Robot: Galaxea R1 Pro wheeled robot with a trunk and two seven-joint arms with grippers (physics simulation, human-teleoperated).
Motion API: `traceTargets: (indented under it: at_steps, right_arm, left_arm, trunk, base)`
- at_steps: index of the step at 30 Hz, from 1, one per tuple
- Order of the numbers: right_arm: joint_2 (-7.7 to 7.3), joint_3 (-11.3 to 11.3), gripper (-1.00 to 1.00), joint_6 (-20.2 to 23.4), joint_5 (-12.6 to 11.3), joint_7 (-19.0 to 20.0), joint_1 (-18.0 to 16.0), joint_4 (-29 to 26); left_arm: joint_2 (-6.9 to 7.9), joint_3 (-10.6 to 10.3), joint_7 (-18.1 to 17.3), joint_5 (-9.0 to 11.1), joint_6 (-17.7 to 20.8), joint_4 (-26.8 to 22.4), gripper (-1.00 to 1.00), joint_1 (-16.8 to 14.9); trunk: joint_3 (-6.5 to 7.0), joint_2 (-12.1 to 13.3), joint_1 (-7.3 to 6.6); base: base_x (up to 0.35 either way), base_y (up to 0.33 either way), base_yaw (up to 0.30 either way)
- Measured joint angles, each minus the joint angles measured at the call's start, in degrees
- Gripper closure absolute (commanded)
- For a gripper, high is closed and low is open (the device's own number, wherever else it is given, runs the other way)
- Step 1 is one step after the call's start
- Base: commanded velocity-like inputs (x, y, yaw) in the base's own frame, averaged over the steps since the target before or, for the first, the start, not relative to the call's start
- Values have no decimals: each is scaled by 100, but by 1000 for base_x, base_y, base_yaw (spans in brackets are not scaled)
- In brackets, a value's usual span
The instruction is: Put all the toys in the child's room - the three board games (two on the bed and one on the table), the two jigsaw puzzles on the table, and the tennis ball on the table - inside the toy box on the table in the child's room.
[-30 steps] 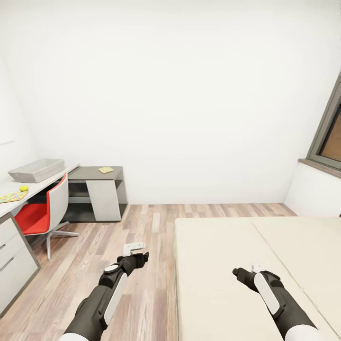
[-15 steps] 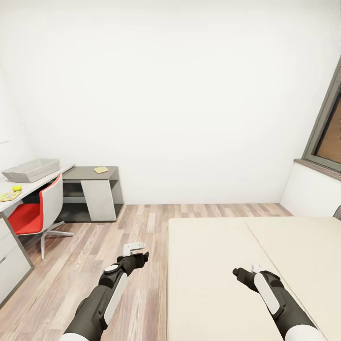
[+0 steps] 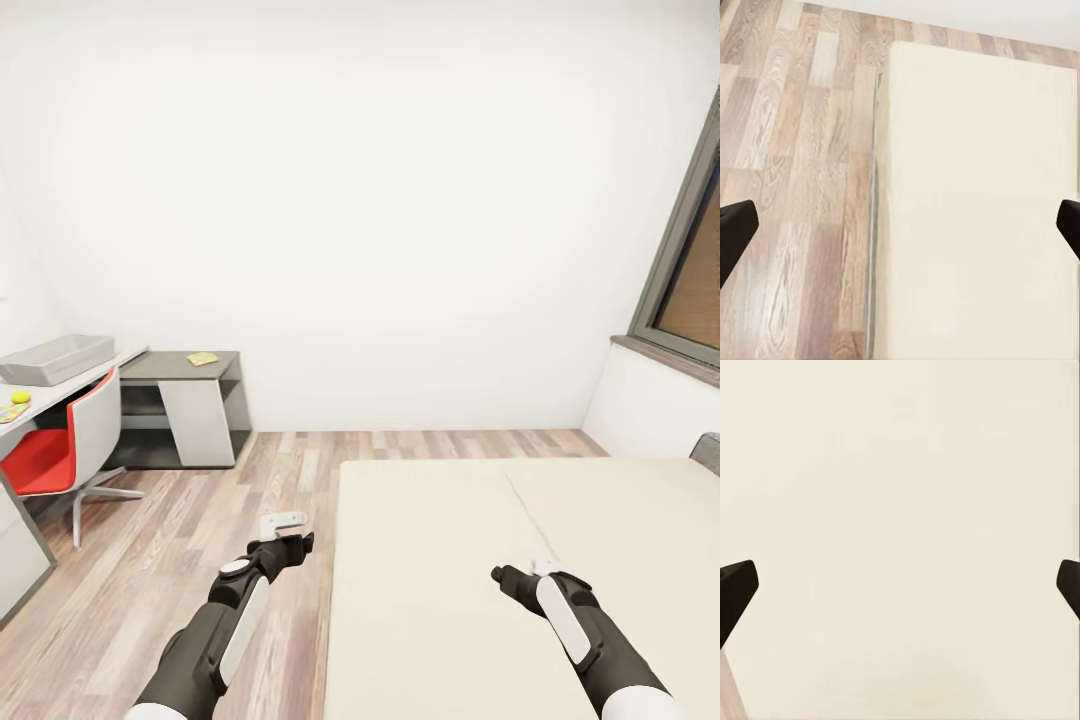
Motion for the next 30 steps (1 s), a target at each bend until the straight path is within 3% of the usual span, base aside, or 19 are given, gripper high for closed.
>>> traceTargets:
  at_steps: [19, 30]
  right_arm:
    - [0, 1, -100, 3, 0, 0, 0, 0]
    - [-1, 5, -100, -2, 0, 2, 0, 1]
  left_arm:
    - [0, 0, 0, 0, -2, 0, -100, -3]
    - [-1, 1, 0, 0, -4, 1, -100, 0]
  trunk:
    - [0, 0, 0]
    - [0, 0, 0]
  base:
    - [0, -218, 0]
    - [5, -41, 0]
